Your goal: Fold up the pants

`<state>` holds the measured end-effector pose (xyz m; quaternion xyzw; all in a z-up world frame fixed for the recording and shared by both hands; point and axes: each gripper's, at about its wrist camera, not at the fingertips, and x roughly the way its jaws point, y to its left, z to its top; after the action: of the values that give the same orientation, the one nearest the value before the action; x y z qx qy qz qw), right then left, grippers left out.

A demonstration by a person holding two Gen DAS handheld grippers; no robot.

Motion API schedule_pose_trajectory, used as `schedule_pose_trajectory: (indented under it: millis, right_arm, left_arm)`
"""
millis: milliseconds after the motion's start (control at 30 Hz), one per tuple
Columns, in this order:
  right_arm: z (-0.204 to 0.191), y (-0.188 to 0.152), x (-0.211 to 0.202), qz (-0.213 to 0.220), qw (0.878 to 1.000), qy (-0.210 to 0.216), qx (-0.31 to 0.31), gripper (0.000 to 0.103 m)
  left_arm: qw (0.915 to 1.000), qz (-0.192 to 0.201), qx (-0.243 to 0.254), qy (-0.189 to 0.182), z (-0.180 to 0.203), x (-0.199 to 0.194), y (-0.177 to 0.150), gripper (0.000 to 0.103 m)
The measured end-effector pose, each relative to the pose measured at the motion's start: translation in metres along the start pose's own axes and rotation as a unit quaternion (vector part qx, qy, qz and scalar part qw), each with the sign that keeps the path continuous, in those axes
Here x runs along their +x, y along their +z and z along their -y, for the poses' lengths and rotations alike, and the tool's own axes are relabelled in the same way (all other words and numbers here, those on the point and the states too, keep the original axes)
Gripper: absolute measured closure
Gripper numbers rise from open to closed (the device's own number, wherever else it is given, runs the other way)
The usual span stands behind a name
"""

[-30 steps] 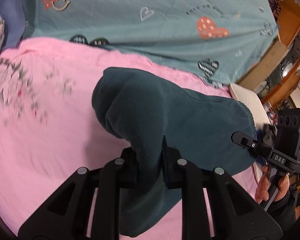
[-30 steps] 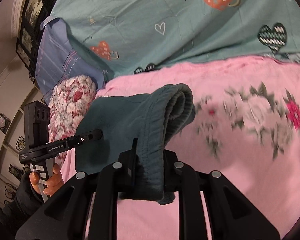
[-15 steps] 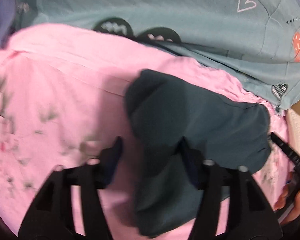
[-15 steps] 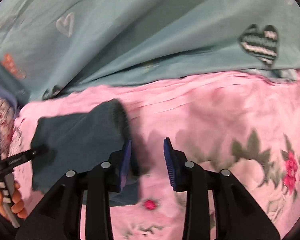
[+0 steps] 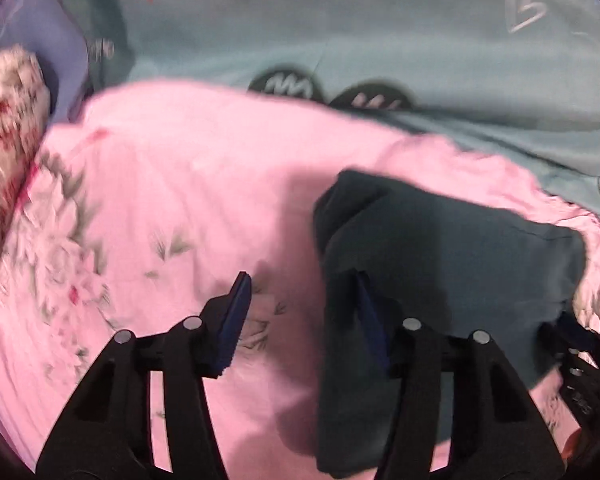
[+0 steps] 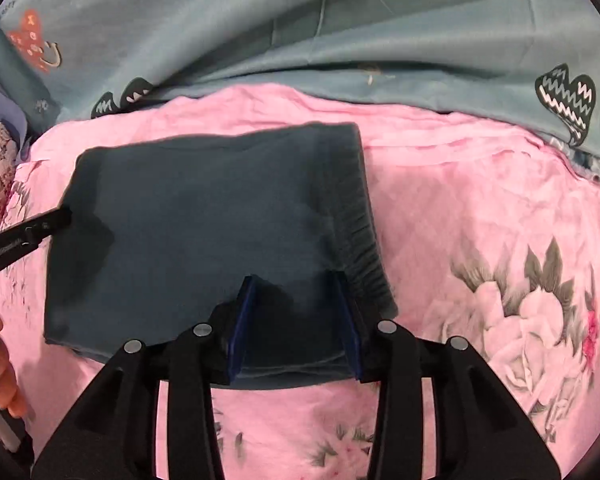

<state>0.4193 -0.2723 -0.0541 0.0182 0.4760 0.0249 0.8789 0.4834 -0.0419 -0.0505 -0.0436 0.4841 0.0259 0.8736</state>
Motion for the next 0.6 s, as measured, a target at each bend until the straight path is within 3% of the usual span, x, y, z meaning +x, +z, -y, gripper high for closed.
schedule_pose_trajectory:
  millis: [33,100,200,300,333,367,400,467,500,600]
  right_arm:
    - [0.001,0.000,0.000,-0.002,1.000,0.002,-0.003,0.063]
    - [0.006,0.001,-0.015,0.019,0.999,0.040,0.019,0.063]
    - [0.014,-0.003,-0.065,0.073,0.995,0.063,0.035,0.060]
    - [0.024,-0.021,-0.132,0.116,0.988,0.086,0.058,0.052]
    - [0.024,-0.032,-0.156,0.125,0.987,0.086,0.057,0.050]
    - [0.022,-0.043,-0.179,0.134,0.986,0.084,0.053,0.048]
    - [0.018,-0.056,-0.198,0.143,0.986,0.076,0.047,0.041]
    - [0.012,-0.087,-0.238,0.164,0.985,0.047,0.038,0.021]
    - [0.008,-0.107,-0.256,0.170,0.984,0.036,0.035,0.005]
    - [-0.003,-0.164,-0.302,0.198,0.979,0.023,0.030,0.001]
  left_arm:
    - [0.9999,0.010,0.004,0.012,-0.001,0.000,-0.002,0.033]
    - [0.9989,0.021,0.026,0.033,0.003,-0.009,-0.003,0.035]
    - [0.9993,0.036,0.008,0.006,-0.009,-0.046,-0.004,0.041]
    - [0.9957,0.090,0.019,-0.006,-0.017,-0.116,-0.021,0.034]
    - [0.9933,0.111,0.031,-0.004,-0.013,-0.141,-0.033,0.020]
    - [0.9896,0.138,0.040,-0.009,-0.014,-0.173,-0.054,0.013]
    - [0.9860,0.161,0.044,-0.010,-0.013,-0.197,-0.074,0.003]
    - [0.9795,0.189,0.064,-0.027,-0.012,-0.244,-0.120,0.002]
    - [0.9789,0.184,0.077,-0.046,-0.009,-0.261,-0.139,0.002]
    - [0.9776,0.175,0.091,-0.073,-0.014,-0.300,-0.205,0.002]
